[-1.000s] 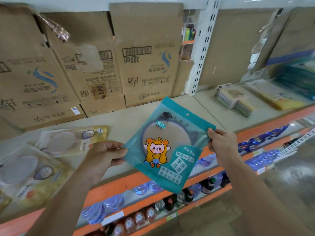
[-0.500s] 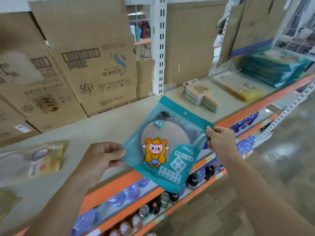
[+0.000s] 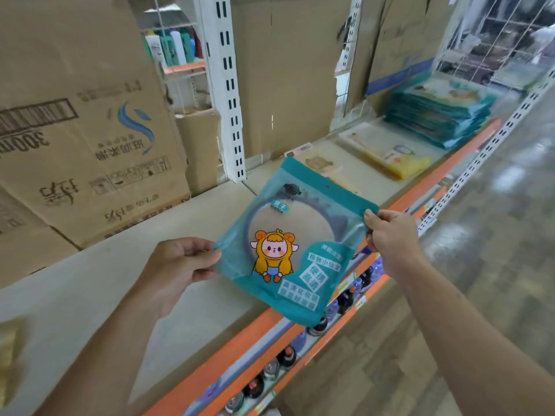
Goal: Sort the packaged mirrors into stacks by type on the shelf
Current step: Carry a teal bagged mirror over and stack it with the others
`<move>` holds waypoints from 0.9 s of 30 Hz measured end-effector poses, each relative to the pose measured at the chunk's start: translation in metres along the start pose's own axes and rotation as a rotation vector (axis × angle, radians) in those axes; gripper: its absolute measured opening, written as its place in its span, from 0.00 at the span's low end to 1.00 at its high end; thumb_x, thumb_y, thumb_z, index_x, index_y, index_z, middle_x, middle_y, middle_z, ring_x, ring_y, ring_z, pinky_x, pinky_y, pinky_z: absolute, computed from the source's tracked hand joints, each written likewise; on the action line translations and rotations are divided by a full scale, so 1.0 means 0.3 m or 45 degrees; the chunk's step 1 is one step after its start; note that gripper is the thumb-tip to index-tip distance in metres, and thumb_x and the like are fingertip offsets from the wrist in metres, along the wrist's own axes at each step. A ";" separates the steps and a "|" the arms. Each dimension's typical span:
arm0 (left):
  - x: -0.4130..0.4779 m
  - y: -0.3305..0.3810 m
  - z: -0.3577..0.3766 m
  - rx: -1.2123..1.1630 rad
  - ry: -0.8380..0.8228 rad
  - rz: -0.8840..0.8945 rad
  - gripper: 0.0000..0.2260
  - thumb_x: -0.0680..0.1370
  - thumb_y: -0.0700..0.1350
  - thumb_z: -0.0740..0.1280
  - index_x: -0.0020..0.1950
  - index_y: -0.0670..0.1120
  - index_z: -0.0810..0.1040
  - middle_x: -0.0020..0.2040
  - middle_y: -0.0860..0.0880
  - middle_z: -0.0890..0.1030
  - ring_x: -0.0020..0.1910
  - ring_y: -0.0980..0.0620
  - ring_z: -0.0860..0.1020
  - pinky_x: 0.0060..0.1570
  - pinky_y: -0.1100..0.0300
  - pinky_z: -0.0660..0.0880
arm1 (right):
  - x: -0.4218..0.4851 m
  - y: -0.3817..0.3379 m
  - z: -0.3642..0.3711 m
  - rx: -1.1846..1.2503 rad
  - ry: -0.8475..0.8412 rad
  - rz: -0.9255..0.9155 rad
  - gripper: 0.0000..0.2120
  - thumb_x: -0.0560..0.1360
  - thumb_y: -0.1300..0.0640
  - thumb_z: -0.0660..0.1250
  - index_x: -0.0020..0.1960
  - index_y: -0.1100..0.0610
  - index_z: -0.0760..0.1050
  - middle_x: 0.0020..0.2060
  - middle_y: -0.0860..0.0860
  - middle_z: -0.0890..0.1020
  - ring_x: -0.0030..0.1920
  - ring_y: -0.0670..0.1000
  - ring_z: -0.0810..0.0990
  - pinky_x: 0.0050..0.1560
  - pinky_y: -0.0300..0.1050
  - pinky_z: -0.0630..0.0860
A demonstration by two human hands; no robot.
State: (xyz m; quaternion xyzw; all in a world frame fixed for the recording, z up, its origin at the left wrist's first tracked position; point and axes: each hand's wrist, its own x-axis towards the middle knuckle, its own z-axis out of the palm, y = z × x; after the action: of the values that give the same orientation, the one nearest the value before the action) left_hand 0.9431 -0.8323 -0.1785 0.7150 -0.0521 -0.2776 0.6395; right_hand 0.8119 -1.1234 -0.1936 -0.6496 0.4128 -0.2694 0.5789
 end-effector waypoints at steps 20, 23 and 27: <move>0.228 0.128 0.393 0.204 -0.147 0.152 0.05 0.73 0.32 0.69 0.42 0.40 0.79 0.28 0.50 0.81 0.27 0.58 0.79 0.29 0.69 0.76 | 0.247 0.025 -0.290 0.151 0.210 0.028 0.09 0.78 0.60 0.64 0.40 0.63 0.72 0.28 0.56 0.64 0.23 0.49 0.59 0.27 0.43 0.56; 0.236 0.149 0.487 0.194 -0.145 0.158 0.05 0.73 0.32 0.69 0.42 0.41 0.79 0.27 0.51 0.81 0.26 0.58 0.79 0.29 0.69 0.76 | 0.305 0.011 -0.363 0.168 0.213 0.039 0.08 0.78 0.61 0.64 0.41 0.63 0.73 0.26 0.54 0.65 0.19 0.46 0.61 0.23 0.39 0.59; 0.255 0.175 0.622 0.170 -0.144 0.170 0.05 0.73 0.31 0.69 0.42 0.40 0.78 0.28 0.50 0.81 0.26 0.58 0.78 0.27 0.69 0.75 | 0.389 0.004 -0.465 0.198 0.228 0.038 0.12 0.78 0.62 0.64 0.36 0.63 0.70 0.25 0.54 0.66 0.17 0.44 0.62 0.20 0.36 0.59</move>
State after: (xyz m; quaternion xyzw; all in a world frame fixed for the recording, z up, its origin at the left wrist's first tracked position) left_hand 0.9355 -1.0396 -0.1595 0.7342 -0.1537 -0.2701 0.6037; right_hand 0.7562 -1.2961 -0.1839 -0.5700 0.4503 -0.3490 0.5921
